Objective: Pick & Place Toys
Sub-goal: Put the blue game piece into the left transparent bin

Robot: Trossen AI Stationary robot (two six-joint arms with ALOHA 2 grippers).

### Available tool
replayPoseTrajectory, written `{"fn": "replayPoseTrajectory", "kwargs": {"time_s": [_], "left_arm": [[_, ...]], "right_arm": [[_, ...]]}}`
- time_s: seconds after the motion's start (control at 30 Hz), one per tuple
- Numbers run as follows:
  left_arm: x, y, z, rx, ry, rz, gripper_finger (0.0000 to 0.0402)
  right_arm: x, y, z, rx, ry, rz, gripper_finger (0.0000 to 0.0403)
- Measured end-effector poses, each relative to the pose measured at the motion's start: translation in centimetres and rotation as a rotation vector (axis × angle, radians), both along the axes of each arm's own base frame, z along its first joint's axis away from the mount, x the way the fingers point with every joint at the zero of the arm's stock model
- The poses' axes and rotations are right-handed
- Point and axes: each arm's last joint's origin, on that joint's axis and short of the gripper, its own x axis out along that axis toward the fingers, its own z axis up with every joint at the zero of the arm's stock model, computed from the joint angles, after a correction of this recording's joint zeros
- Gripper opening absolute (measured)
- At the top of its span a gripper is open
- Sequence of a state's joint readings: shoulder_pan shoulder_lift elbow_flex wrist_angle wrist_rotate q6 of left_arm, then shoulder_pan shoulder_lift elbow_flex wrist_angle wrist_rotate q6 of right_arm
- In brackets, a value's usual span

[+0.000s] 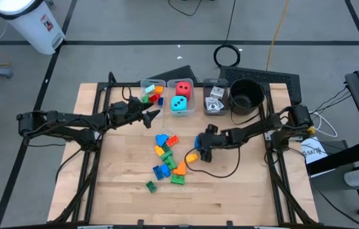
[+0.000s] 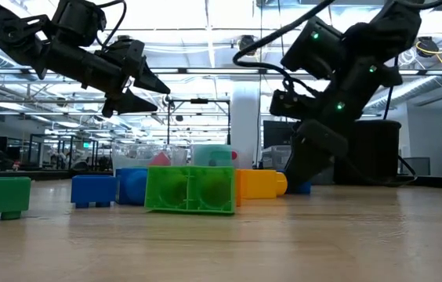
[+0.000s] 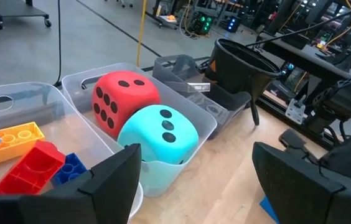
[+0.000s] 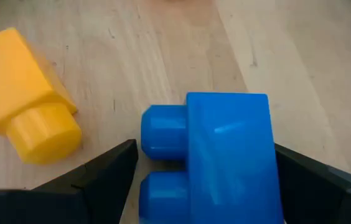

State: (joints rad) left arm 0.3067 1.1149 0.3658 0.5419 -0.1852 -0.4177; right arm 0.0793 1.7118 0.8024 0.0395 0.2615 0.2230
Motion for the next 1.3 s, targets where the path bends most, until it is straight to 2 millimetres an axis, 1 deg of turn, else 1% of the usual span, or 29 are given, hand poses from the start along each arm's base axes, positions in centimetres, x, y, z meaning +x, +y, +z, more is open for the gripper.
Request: {"fn": "replayPoseTrajectory", "kwargs": {"time_s": [0.13,0.33,0.47,0.53,0.63,0.77,0.83,0.9,1.0,1.13,1.3], "left_arm": [[0.0,0.0,0.0,0.001,0.001,-0.001,0.0312],[0.0,-0.1,0.0,-0.003,0.0,-0.005,0.0312],[0.2,-0.5,0.0,-0.009,-0.002,-0.027,0.0312],[0.3,-0.9,0.0,-0.014,-0.01,-0.071,0.0312],[0.6,-1.6,0.2,-0.037,-0.043,-0.169,0.0312],[1.5,-2.7,0.0,-0.106,-0.096,-0.272,0.0312],[2.2,-3.2,-0.3,-0.114,-0.103,-0.301,0.0312],[3.1,-3.6,-0.8,-0.122,-0.074,-0.324,0.0312],[5.3,-4.0,-0.8,-0.109,-0.051,-0.355,0.0312],[8.6,-4.4,-0.9,-0.11,-0.026,-0.381,0.0312],[12.6,-4.7,-0.8,-0.078,-0.023,-0.408,0.0312]], "right_arm": [[0.0,-0.3,0.1,0.064,0.003,0.026,0.0308],[-0.2,-0.2,0.6,0.077,-0.003,0.051,0.0239],[-0.4,-0.1,1.1,0.048,0.003,0.108,0.0239],[-0.5,0.1,1.6,0.02,-0.002,0.147,0.0239],[-0.6,0.8,2.5,-0.096,-0.03,0.187,0.0239],[-0.7,2.1,4.3,-0.391,-0.081,0.205,0.0239],[-0.6,2.8,5.1,-0.543,-0.108,0.189,0.0239],[-0.5,3.7,5.8,-0.677,-0.137,0.187,0.0239],[-0.3,4.7,6.7,-0.824,-0.158,0.188,0.0239],[-0.3,5.4,7.4,-0.922,-0.168,0.157,0.0239],[-0.5,5.7,7.5,-0.956,-0.156,0.142,0.0239]]}}
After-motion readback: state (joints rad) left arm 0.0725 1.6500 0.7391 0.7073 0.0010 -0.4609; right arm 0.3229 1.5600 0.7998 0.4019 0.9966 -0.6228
